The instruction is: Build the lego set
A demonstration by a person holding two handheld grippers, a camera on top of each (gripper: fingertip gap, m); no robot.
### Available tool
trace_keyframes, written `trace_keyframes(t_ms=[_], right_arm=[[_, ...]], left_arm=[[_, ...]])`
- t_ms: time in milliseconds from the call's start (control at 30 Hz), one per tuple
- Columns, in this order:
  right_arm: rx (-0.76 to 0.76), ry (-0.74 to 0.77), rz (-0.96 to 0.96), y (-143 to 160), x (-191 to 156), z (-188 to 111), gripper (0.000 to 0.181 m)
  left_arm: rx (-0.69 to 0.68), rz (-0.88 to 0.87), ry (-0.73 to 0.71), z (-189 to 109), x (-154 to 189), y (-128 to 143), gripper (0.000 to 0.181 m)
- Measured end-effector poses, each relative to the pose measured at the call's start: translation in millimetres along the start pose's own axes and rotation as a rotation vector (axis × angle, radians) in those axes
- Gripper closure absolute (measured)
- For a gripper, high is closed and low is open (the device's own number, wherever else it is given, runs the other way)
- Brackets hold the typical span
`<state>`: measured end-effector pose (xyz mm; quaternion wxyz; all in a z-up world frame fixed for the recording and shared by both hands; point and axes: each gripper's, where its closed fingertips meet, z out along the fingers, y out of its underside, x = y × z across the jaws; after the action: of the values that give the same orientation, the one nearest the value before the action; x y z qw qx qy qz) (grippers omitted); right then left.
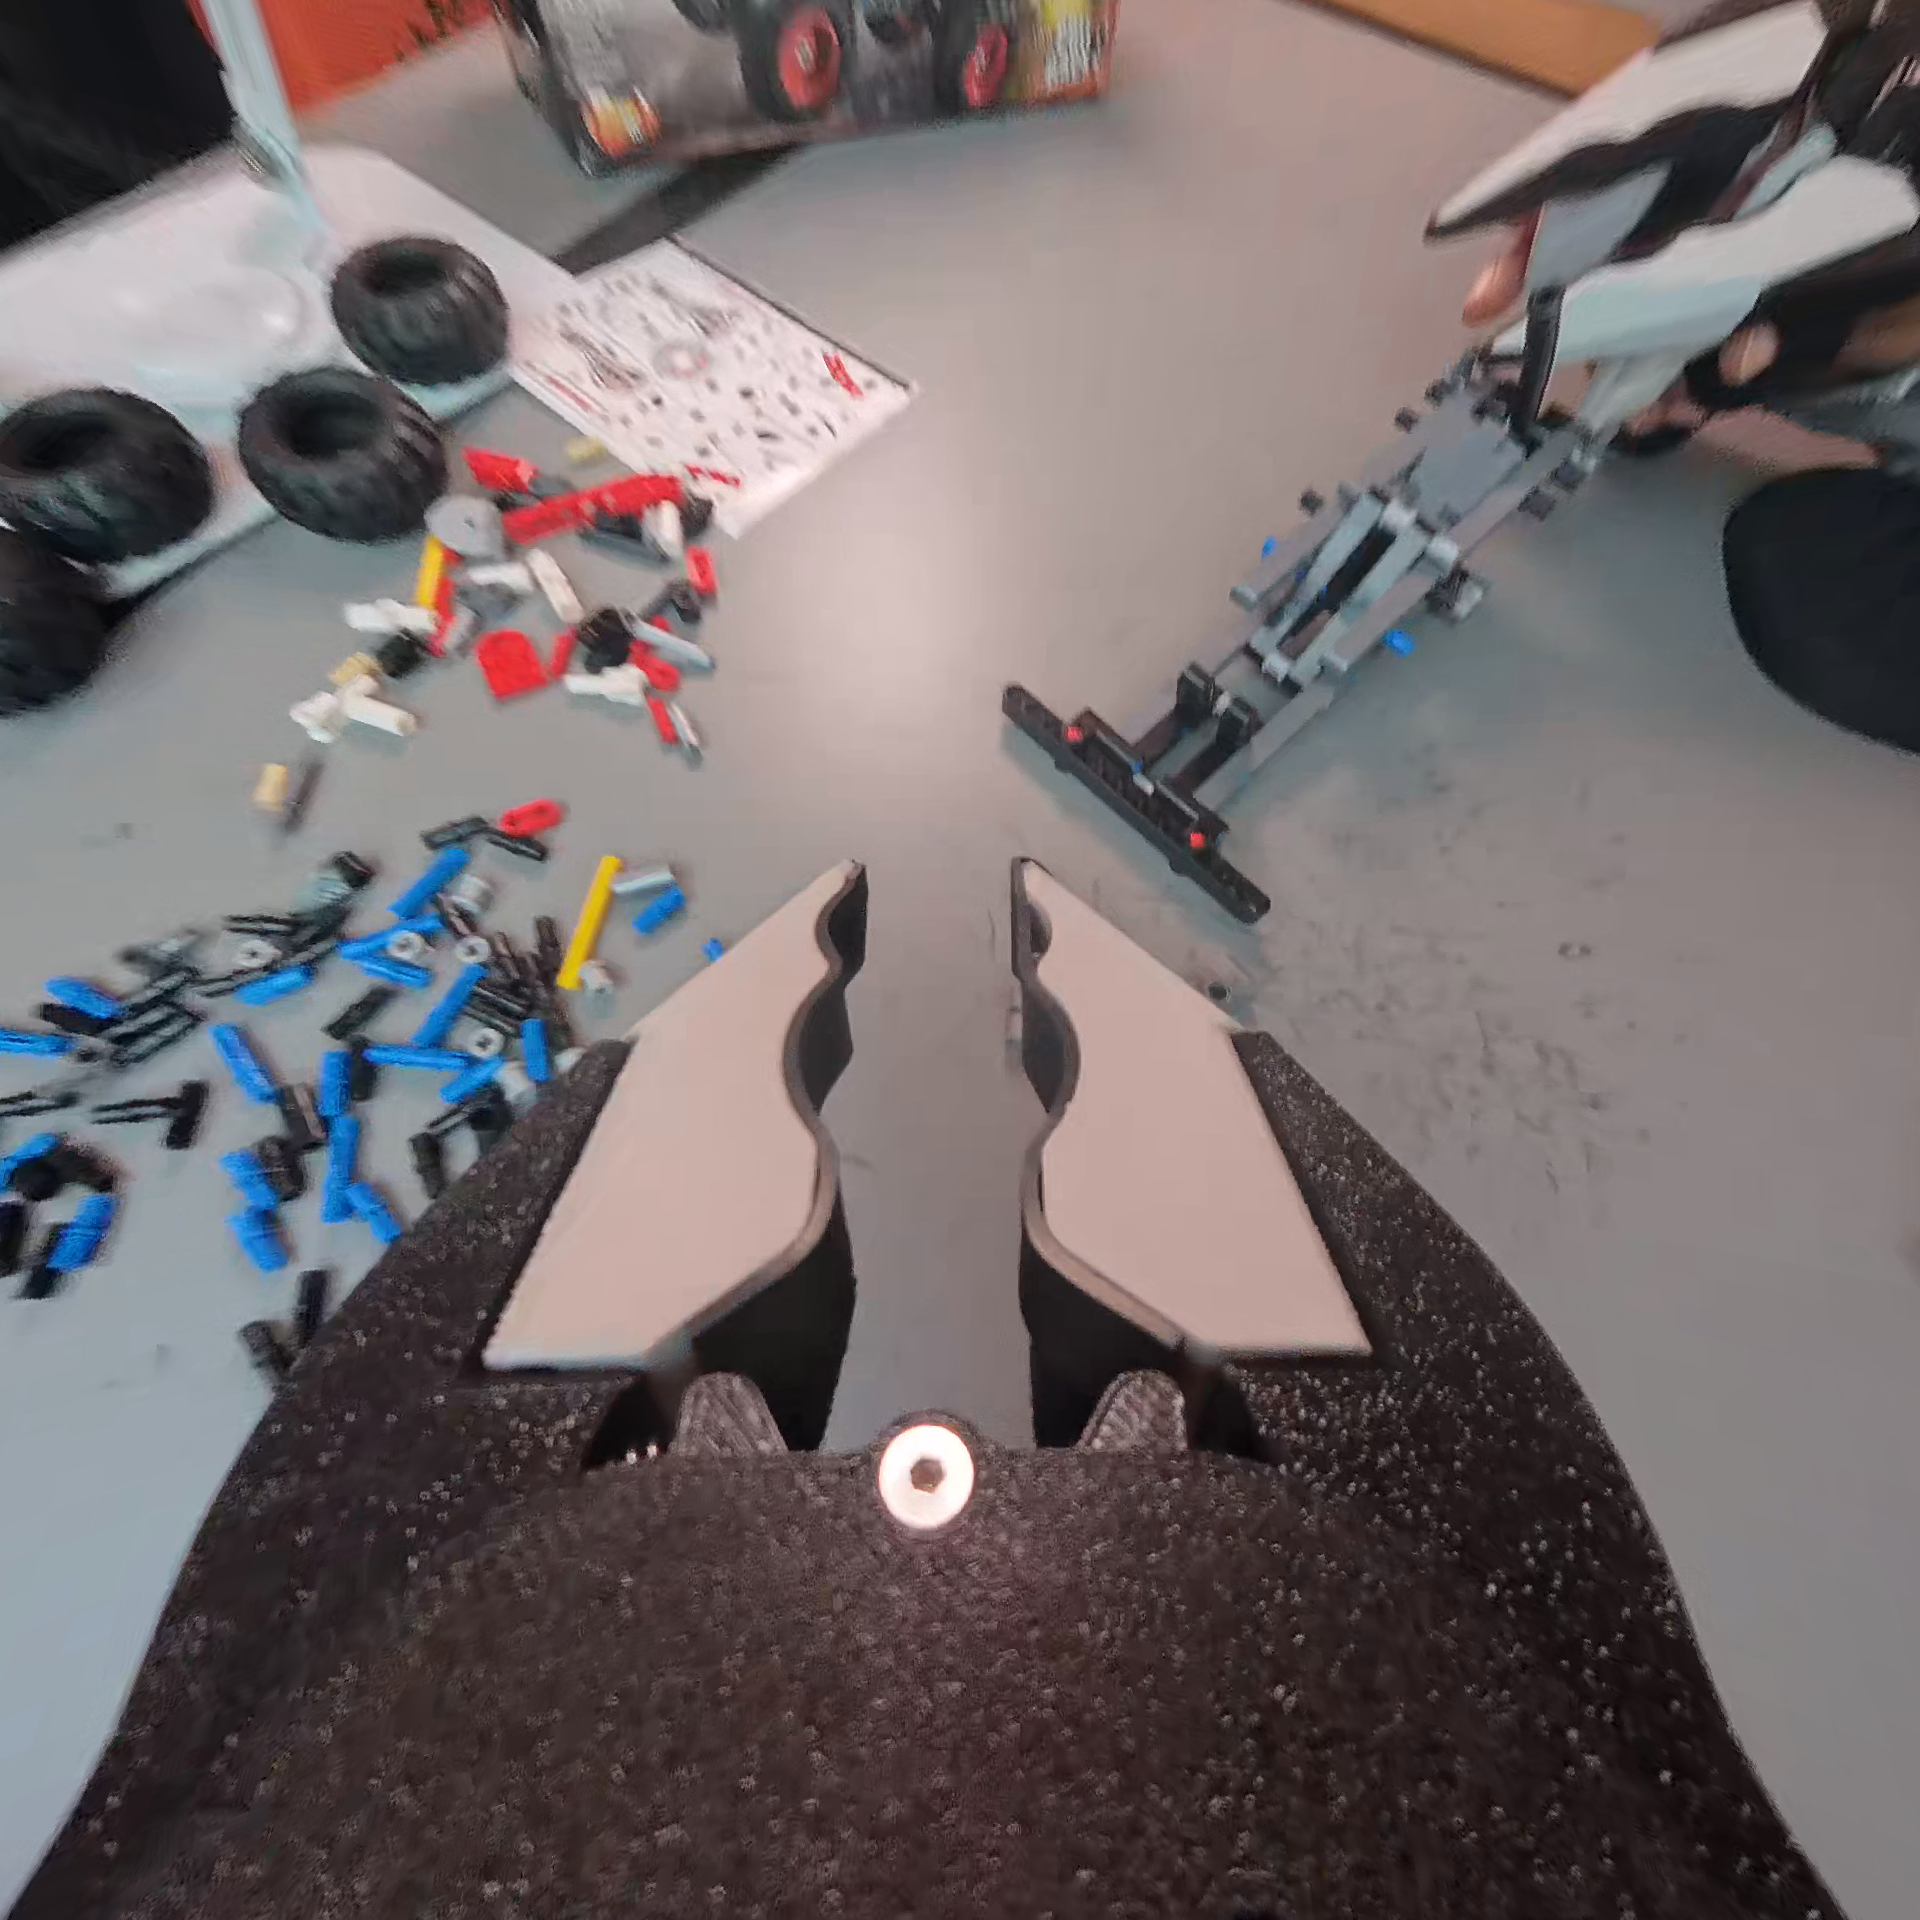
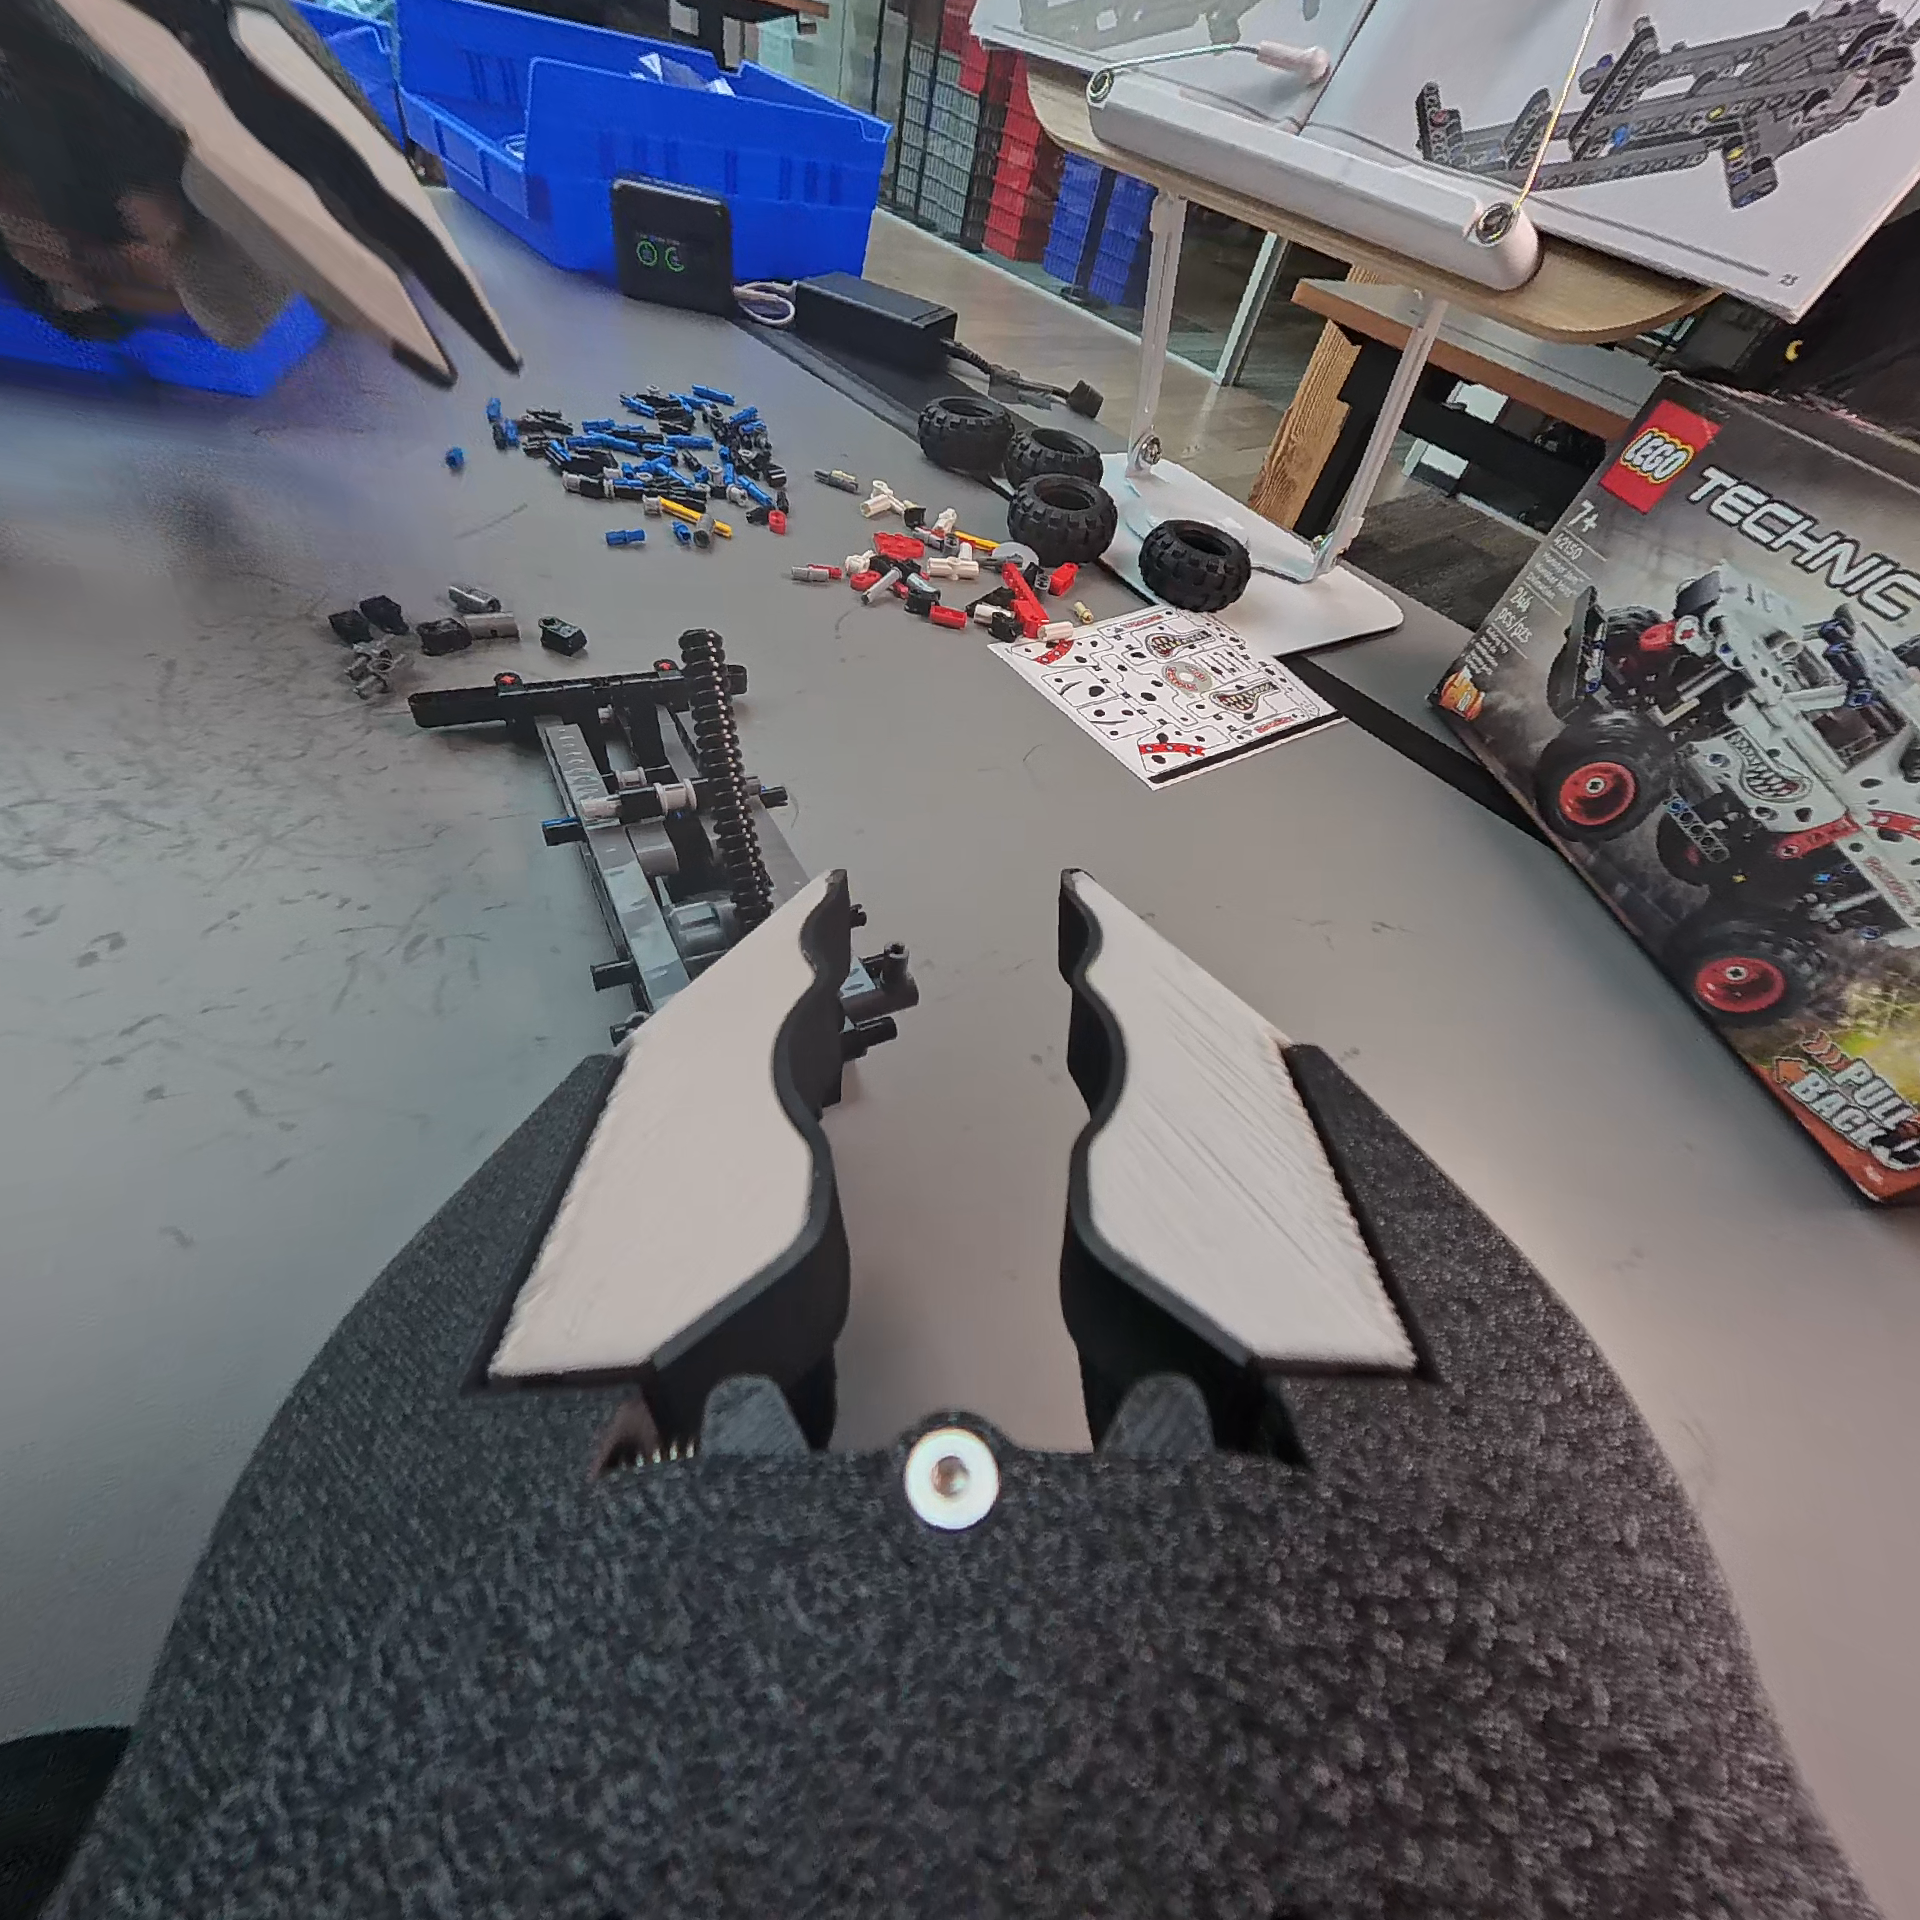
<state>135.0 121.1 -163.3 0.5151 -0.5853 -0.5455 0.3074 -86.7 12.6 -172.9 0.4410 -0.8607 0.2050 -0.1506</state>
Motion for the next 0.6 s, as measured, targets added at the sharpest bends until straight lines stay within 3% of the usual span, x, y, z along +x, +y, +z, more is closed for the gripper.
trace_keyframes(t_ms=[133,233,333,433,600], right_arm=[[-0.002,0.001,0.007,0.3,0.8,0.4,0.141],[-0.002,0.0,0.007,0.4,0.6,0.4,0.142],[-0.002,-0.004,-0.002,0.3,-0.8,0.4,0.142],[-0.004,-0.008,-0.007,0.5,-1.9,0.2,0.142],[-0.028,0.014,-0.05,2.5,-1.7,-1.0,0.142]], left_arm=[[0.195,0.03,-0.148,-60.5,-21.0,-59.1,0.152],[0.128,0.069,-0.268,-96.5,-51.9,-75.0,0.153],[-0.128,0.097,-0.286,-96.0,-91.6,-55.4,0.158],[-0.383,0.047,-0.187,-71.0,-123.6,-17.1,0.172],[-0.768,0.009,-0.061,-44.1,-145.1,55.1,0.179]])
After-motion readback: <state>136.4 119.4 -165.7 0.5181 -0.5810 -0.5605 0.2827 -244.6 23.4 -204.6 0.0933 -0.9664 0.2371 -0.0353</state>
